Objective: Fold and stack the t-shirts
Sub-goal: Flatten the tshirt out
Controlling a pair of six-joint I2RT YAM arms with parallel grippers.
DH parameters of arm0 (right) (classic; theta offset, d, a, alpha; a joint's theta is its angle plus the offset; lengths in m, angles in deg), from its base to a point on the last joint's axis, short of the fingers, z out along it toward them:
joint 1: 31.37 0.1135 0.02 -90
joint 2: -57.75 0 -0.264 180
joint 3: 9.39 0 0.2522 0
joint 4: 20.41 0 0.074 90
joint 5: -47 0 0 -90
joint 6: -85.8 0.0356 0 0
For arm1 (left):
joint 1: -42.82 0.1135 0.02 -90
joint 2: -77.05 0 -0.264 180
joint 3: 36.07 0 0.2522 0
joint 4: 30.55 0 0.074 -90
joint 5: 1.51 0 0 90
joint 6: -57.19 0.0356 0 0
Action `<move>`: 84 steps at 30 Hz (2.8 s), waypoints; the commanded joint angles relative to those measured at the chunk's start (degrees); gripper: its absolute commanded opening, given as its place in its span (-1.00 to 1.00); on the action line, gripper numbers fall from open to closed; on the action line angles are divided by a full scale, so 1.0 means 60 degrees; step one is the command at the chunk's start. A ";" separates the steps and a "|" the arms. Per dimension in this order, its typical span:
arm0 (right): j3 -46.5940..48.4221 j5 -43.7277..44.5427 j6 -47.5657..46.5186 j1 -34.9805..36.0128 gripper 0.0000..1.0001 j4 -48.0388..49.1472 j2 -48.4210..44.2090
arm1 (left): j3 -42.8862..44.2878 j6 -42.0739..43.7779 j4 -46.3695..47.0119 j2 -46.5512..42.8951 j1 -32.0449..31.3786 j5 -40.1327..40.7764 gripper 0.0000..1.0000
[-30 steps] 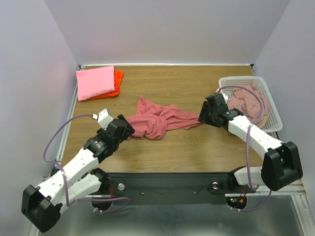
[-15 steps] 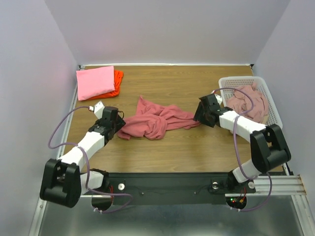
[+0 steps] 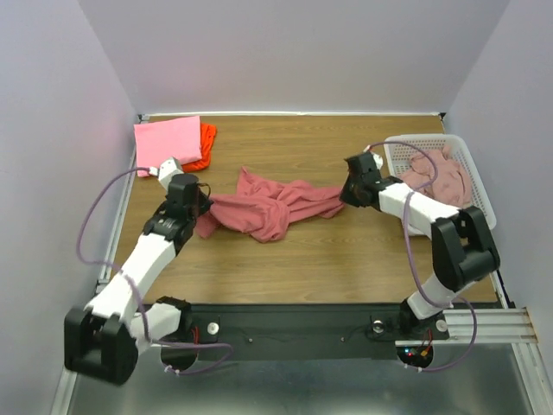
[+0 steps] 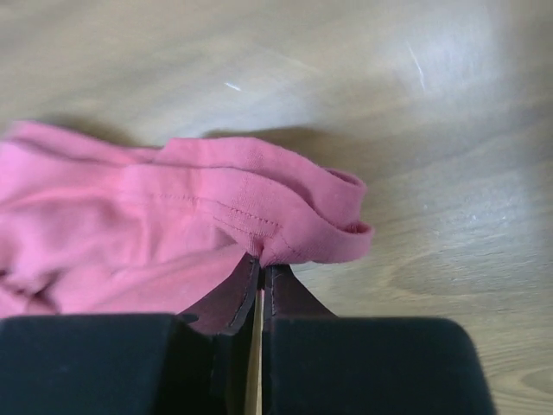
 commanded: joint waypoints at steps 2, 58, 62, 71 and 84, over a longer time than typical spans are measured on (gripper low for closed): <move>0.0960 0.0291 -0.0744 -0.0012 -0.99 0.0477 -0.2693 | 0.1374 0.0543 -0.0047 -0.3486 0.0080 0.0909 -1.00; 0.3684 -0.2768 -0.3702 -0.0627 1.00 0.0213 0.0609 | 0.2582 -0.0305 0.0155 0.1664 -0.2379 -0.0614 0.97; 0.5119 -0.2581 -0.3762 -0.0627 1.00 0.0199 0.2368 | 0.1336 -0.1140 0.0521 0.1502 -0.3449 -0.0805 0.97; 0.5361 -0.3253 -0.3265 -0.0612 1.00 0.0271 0.4656 | 0.0395 -0.1685 0.0524 0.2556 -0.3671 -0.0104 0.97; -0.1449 -0.1219 0.0264 0.0499 1.00 0.1078 0.0358 | 0.5207 0.0497 0.0611 0.7107 -0.2265 -0.0073 0.97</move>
